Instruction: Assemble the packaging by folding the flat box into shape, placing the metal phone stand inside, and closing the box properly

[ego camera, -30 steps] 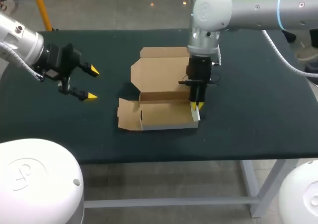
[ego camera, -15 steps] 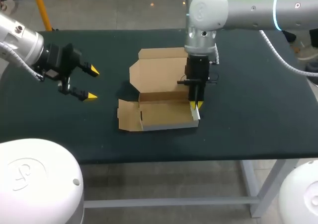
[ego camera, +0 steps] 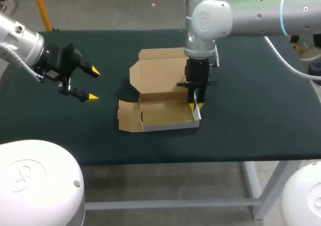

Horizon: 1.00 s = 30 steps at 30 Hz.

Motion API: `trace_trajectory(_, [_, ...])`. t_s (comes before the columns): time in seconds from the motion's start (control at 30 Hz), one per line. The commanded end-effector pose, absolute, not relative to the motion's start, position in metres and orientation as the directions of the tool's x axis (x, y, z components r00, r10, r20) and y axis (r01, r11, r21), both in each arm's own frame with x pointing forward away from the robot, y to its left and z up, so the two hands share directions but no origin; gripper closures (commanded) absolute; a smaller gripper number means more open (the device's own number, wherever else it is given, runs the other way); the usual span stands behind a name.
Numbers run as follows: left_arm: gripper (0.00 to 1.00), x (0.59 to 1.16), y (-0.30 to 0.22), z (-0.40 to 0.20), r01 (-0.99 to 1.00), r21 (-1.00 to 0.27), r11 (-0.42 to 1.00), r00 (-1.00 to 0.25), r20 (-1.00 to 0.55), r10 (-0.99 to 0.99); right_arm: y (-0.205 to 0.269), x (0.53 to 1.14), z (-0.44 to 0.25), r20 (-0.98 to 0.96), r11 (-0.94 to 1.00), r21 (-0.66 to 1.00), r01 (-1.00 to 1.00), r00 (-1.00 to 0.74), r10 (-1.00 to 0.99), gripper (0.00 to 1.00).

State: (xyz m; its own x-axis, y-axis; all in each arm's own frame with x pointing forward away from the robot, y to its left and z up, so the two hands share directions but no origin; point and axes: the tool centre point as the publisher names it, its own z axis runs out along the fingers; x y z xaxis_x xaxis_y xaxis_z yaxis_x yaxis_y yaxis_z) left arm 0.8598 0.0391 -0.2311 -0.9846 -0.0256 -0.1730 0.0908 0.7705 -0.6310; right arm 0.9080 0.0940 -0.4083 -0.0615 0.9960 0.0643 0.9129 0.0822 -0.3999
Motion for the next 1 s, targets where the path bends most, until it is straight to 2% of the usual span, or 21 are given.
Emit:
trace_trajectory(0.03, [0.00, 0.8595, 0.0398, -0.2298, 0.090, -0.628, 0.773, -0.985, -0.170, -0.024, 0.0934, 0.8991, -0.4060, 0.060, 0.075, -0.345, 0.936, -0.058, 0.997, 0.84])
trace_trajectory(0.17, [0.00, 0.8595, 0.0398, -0.2298, 0.090, -0.628, 0.773, -0.985, -0.170, -0.024, 0.0941, 0.8969, -0.4050, 0.043, 0.062, -0.298, 0.952, -0.051, 0.998, 0.84])
trace_trajectory(0.43, [0.00, 0.8595, 0.0398, -0.2298, 0.090, -0.628, 0.773, -0.985, -0.170, -0.024, 0.0930, 0.8967, -0.4092, 0.030, 0.045, -0.259, 0.965, -0.038, 0.999, 0.78])
trace_trajectory(0.67, [0.00, 0.8595, 0.0398, -0.2298, 0.090, -0.628, 0.773, -0.985, -0.170, -0.024, 0.0928, 0.8976, -0.4101, 0.019, 0.031, -0.207, 0.978, -0.028, 0.999, 0.78])
trace_trajectory(1.0, [0.00, 0.8595, 0.0398, -0.2298, 0.090, -0.628, 0.773, -0.985, -0.170, -0.024, 0.0900, 0.8987, -0.4143, 0.018, 0.000, -0.133, 0.991, 0.003, 1.000, 0.75])
